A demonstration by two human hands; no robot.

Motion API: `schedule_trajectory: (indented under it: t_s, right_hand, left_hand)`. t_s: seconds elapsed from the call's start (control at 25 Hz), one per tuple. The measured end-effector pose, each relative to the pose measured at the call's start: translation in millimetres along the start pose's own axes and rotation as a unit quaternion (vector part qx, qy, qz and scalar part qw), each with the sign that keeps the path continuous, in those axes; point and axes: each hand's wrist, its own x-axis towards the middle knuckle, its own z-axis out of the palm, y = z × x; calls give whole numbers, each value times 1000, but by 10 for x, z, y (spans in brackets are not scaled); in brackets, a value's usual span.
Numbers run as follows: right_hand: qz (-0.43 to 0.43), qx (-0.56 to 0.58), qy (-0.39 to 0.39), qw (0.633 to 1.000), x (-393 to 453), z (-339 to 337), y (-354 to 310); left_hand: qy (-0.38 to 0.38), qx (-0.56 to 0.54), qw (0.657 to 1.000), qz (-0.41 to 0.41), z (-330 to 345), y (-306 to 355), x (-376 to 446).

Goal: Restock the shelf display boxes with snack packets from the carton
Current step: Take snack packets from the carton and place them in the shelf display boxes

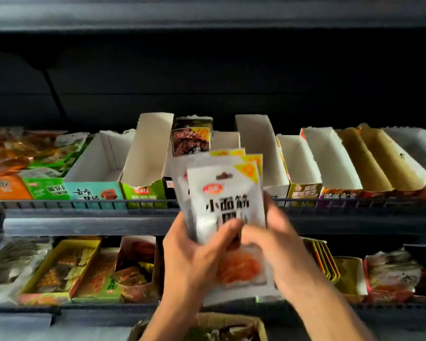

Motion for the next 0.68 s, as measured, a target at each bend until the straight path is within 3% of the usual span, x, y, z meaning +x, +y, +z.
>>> schedule_trajectory:
  t_s: [0.2,0.36,0.48,0.68]
  right_hand:
    - [-116,-105,115,981,811,-560,-795]
    - [-153,-168,131,965,1555,-879,-1029]
    - [-154,-178,122,964,2041,-1070,-1121]
    - [-128,-158,117,972,2601,-1286,-1004]
  left_hand:
    - [-244,88,966,-2,452,811,1090]
    - [-263,235,934,46,827,931,1974]
    - [-246,261,931,72,1048,875,2454]
    - [-280,298,907,103,1140,655,3012]
